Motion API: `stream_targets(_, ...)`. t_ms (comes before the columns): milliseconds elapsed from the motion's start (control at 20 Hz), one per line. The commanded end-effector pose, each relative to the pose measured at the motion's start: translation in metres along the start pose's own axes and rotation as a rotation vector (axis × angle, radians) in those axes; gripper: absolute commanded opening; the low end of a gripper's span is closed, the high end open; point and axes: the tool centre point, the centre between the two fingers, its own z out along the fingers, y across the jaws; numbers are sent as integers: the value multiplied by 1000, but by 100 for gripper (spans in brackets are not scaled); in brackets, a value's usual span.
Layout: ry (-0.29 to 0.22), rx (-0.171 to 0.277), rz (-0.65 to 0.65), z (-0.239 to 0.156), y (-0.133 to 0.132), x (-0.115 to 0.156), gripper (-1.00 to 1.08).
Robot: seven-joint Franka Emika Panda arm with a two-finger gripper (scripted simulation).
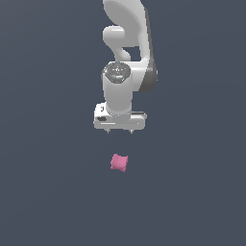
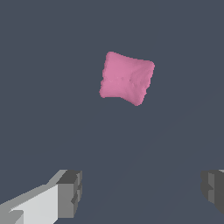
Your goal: Pick up the object and move it to a goal position.
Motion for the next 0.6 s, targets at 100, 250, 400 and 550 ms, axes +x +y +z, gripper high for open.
stream_targets(100,2,-2,-5,-1,-1,1,100)
stream_targets(250,10,-12,-29,-5,-7,4,100)
stream_targets(400,19,-23,-56,-10,-14,7,100)
stream_targets(550,21,-26,-61,-11,-16,8,100)
